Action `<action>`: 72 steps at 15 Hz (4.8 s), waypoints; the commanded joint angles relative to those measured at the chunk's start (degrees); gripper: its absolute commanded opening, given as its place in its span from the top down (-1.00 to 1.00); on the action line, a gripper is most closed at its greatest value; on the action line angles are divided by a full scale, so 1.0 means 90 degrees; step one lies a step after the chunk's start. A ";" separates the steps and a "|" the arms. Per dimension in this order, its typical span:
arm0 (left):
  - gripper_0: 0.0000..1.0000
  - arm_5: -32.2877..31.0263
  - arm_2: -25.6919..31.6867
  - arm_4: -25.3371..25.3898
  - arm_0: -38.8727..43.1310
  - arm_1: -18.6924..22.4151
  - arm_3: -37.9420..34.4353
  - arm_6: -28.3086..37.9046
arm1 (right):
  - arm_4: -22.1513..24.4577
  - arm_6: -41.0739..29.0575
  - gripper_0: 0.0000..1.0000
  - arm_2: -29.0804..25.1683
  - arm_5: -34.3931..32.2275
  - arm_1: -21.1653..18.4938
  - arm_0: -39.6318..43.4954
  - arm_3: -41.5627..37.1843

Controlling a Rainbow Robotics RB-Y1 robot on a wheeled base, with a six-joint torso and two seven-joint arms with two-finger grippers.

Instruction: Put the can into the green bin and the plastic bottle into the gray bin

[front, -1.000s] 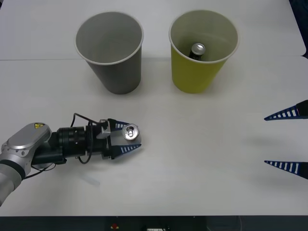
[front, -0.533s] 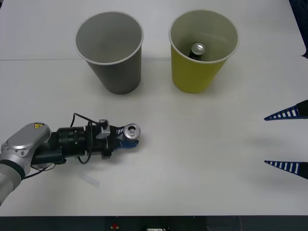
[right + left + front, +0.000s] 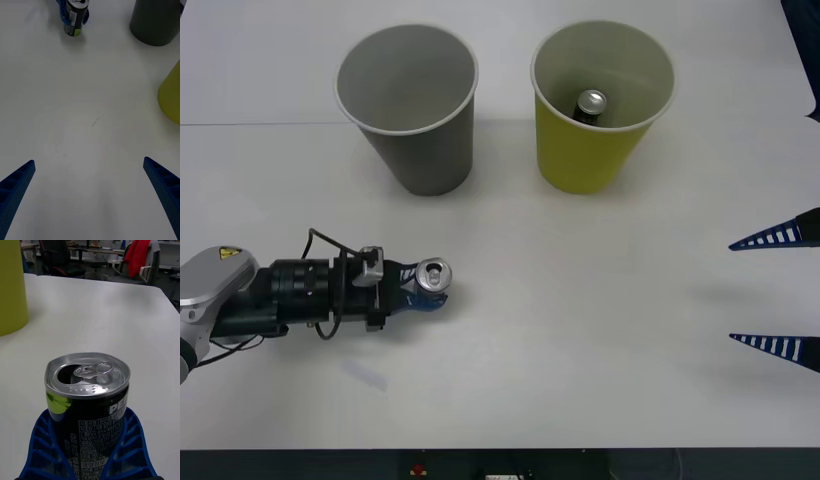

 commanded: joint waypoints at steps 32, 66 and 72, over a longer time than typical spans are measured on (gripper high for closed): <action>1.00 -0.1428 0.0828 -0.5839 -0.2692 -0.0168 -0.5633 1.1588 | 0.0000 0.0000 -1.00 0.0000 0.0000 0.0000 0.0000 0.0000; -1.00 -0.0667 -0.0608 -0.7548 -0.6989 -0.2385 0.0021 1.0973 | 0.0000 0.0000 -1.00 0.0000 0.0000 0.0000 0.0000 0.0000; -1.00 -0.0686 0.0027 -0.6005 -0.6051 -0.1447 -0.0829 0.9449 | 0.0000 0.0000 -1.00 0.0000 0.0000 0.0000 0.0000 0.0000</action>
